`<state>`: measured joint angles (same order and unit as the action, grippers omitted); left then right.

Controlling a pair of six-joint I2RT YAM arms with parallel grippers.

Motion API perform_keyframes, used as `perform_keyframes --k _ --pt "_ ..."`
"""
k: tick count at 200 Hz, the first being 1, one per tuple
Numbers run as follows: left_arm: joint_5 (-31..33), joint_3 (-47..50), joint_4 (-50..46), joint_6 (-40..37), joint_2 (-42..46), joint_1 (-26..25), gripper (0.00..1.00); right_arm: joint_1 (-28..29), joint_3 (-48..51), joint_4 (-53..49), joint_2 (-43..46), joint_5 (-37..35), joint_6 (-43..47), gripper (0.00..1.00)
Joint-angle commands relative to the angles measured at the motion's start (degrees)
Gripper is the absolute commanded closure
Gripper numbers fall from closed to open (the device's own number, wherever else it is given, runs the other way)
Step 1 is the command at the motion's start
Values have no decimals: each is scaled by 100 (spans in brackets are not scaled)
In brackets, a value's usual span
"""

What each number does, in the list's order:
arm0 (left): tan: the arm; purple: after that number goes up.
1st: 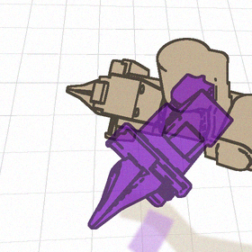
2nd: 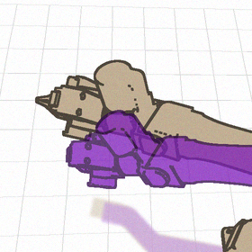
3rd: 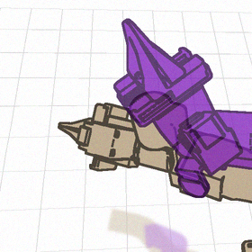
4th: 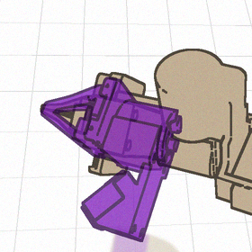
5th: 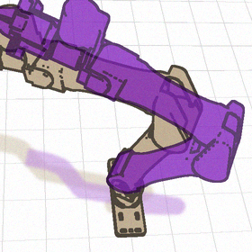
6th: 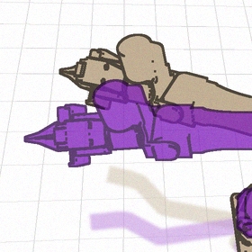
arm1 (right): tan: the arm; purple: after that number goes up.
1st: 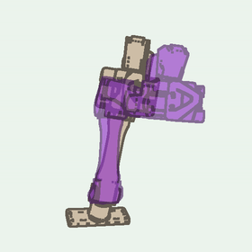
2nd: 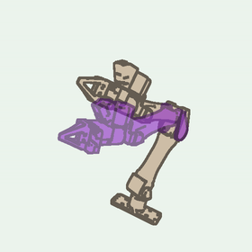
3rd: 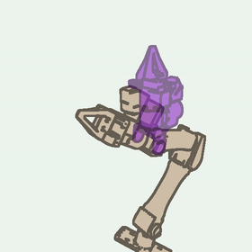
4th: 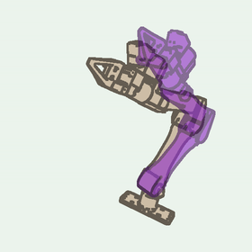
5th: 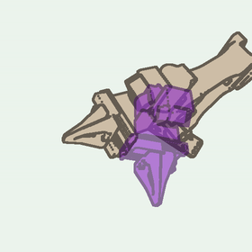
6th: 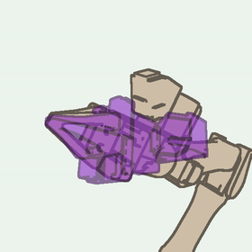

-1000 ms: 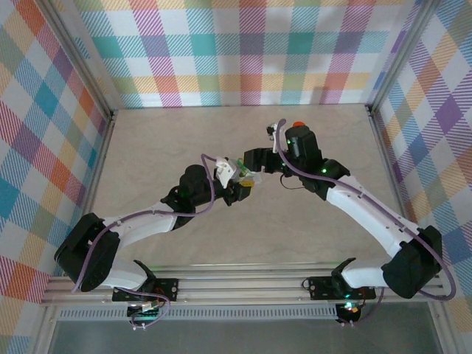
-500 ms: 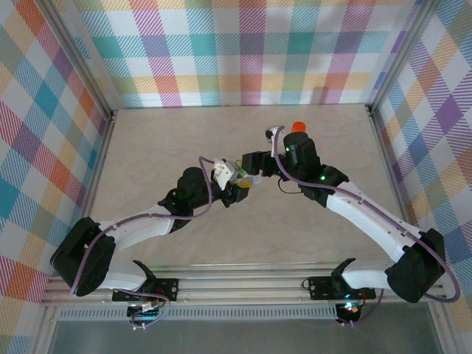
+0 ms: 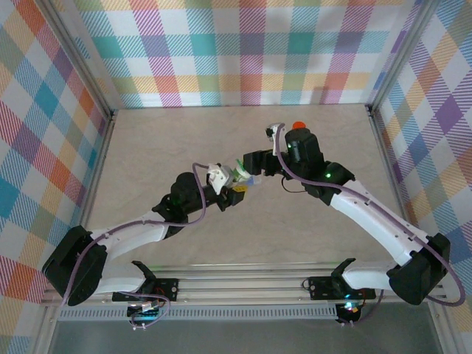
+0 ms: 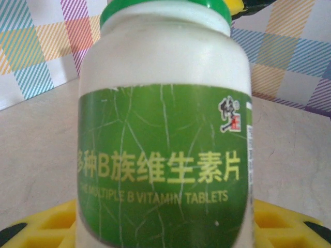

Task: Sort the pills into containers

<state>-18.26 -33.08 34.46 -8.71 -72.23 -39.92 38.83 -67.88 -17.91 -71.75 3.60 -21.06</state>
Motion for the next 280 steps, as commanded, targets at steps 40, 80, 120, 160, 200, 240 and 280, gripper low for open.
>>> perform_keyframes --k 40,80,120,160,200,240,280 --pt "86 242 95 -71 334 37 100 -125 1 -129 283 -728 645 23" --pt "238 232 -326 -60 419 38 100 -200 395 -96 559 -1543 953 23" --pt "399 129 -982 -61 424 37 100 -233 1035 113 899 -2188 898 23" --pt "605 -331 -2041 -122 142 70 100 -226 1971 833 1575 -1241 643 23" --pt "692 -544 -2629 -335 -16 73 100 -228 3051 1867 2374 -446 523 21" --pt "763 -851 -3044 -857 -325 159 100 -231 3656 2128 2929 -594 568 19" --pt "670 -1299 -3466 -1267 -904 341 100 -227 3994 2382 3167 -828 342 19"
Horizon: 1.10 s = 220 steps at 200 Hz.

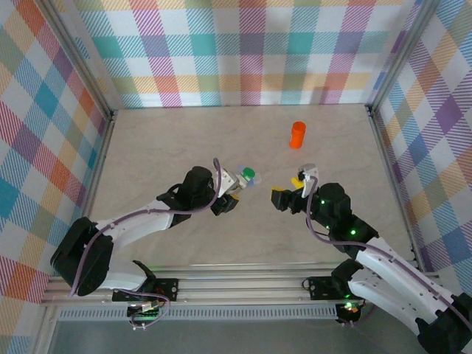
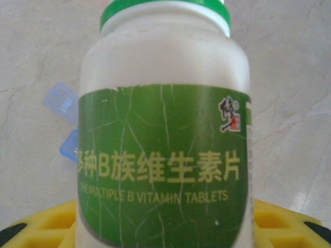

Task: Sort the pills into containers

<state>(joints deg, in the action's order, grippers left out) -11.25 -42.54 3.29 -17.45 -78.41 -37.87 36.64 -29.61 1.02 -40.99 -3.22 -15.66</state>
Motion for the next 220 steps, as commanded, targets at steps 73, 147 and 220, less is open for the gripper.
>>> perform_keyframes --k 73,147,220 --pt "-342 -999 -692 -863 -1207 427 100 -13 325 603 197 -86 -384 18" --pt "-609 -1905 -1577 -1175 -2024 649 100 -14 346 577 203 -154 -359 18" --pt "-558 -2759 -2928 -1750 -2572 849 100 -14 360 568 223 -154 -359 18"
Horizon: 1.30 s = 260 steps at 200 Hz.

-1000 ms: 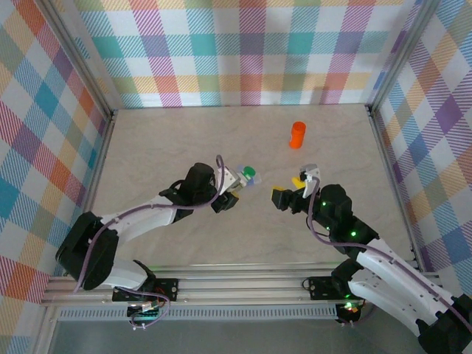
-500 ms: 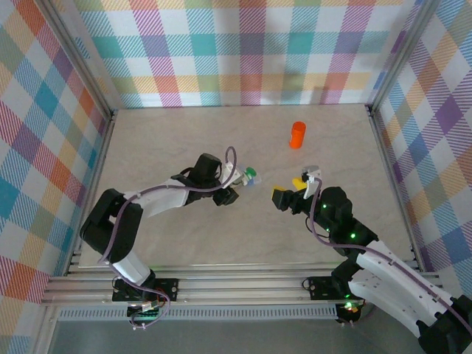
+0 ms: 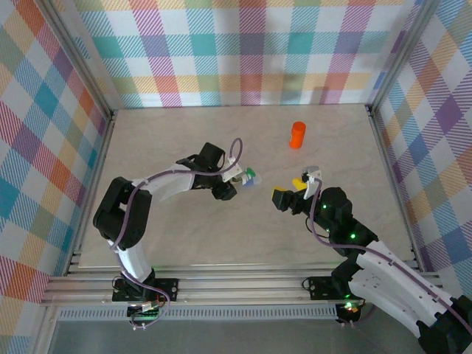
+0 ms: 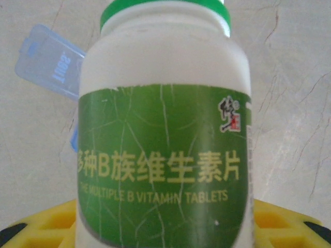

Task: Sort the pills into containers

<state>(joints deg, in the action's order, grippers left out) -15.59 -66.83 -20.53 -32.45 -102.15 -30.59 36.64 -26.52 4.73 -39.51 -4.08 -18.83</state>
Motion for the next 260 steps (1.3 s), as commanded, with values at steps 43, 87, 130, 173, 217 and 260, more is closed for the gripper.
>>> perform_keyframes --k 43,87,130,173,217,260 --pt "-8 -739 -832 -330 -578 132 100 -16 48 177 109 -41 -48 18" --pt "215 -1185 -1300 -497 -912 141 100 -8 39 160 115 -32 -50 18" --pt "567 -1682 -1979 -691 -1215 149 100 -10 40 142 145 -19 -59 18" --pt "807 -2072 -2574 -884 -1316 145 100 -15 40 133 180 -5 -79 18" --pt "962 -2516 -3167 -1091 -1429 134 100 -10 36 133 206 20 -88 17" --pt "1233 -2859 -3559 -1230 -1662 53 100 -12 33 120 215 16 -86 17"
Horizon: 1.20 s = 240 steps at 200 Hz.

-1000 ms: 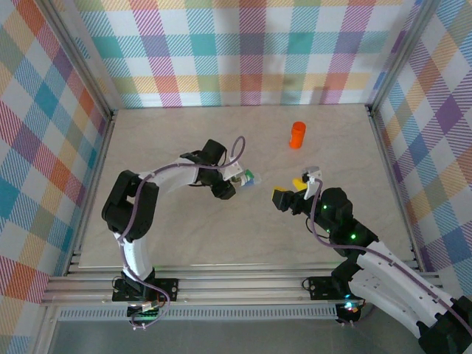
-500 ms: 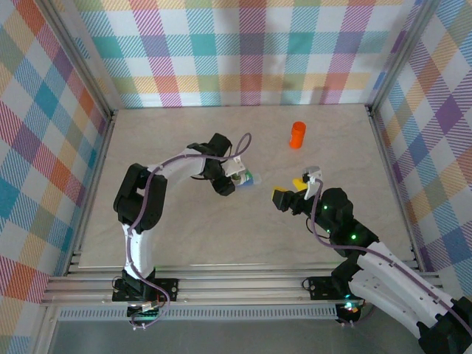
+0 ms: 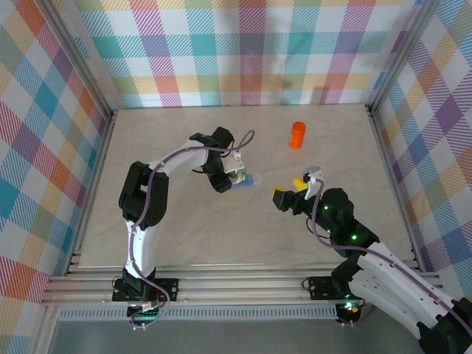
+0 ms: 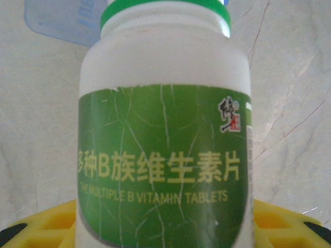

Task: Sort the pills into containers

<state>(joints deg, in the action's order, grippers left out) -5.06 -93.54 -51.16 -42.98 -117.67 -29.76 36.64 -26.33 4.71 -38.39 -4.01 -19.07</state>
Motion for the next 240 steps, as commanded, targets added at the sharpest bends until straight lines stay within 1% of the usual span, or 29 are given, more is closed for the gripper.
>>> perform_keyframes --k 1,48,88,131,179,214,240 --pt "180 -194 -499 -176 -109 -34 100 -10 14 120 108 12 -62 18" --pt "534 -495 -731 -206 -315 -143 100 -16 14 109 138 25 -79 17" --pt "774 -645 -867 -311 -403 -349 100 -16 15 93 188 42 -84 17" --pt "1430 -716 -948 -538 -537 -585 100 -20 17 79 227 48 -101 17" --pt "2001 -697 -881 -743 -443 -619 100 -11 20 67 250 74 -123 17" --pt "2186 -688 -835 -918 -426 -625 100 -14 25 70 249 75 -132 17" --pt "2507 -680 -767 -1007 -465 -662 100 -14 24 74 251 87 -136 17"
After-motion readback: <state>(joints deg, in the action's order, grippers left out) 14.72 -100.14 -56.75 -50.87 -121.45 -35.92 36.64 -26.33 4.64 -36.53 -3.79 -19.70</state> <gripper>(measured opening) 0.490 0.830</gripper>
